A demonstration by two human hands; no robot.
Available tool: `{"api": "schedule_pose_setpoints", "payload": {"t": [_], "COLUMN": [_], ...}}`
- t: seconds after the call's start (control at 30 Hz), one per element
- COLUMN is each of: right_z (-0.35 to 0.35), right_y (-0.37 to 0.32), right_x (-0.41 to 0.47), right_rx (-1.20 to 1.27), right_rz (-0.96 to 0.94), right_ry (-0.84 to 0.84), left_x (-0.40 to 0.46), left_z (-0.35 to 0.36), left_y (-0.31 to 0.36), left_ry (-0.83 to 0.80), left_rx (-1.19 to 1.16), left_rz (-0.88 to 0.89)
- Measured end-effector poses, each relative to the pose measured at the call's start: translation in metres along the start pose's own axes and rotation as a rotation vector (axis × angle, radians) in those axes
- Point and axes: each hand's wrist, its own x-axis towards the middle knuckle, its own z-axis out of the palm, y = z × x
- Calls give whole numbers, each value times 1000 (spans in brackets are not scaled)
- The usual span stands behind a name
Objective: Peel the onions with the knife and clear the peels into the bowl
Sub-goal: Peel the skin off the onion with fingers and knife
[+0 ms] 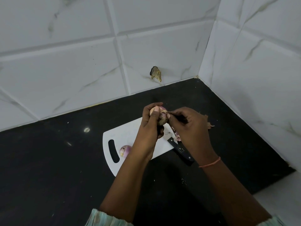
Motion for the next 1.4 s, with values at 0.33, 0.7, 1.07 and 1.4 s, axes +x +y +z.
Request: {"api": "schedule_pose_setpoints", "payload": {"t": [0.33,0.7,1.07,1.4], "right_z": [9,13,-6,-3], "right_y": [-2,-5,-7,-19], "right_x": [3,2,13,9], "right_rx": [-194,-244,-101,831], "right_rz": [-118,-171,-18,704], "right_ry": [-32,-52,-353,-102], "left_x": [3,1,1,3], "left_z": [-3,-10,-18,-12], "left_y": [-1,-1,2,-2], "left_ry": [14,-2,-113,-107], "left_rx": [19,36,15,-316], "left_rz": [-40,-47,-71,-210]}}
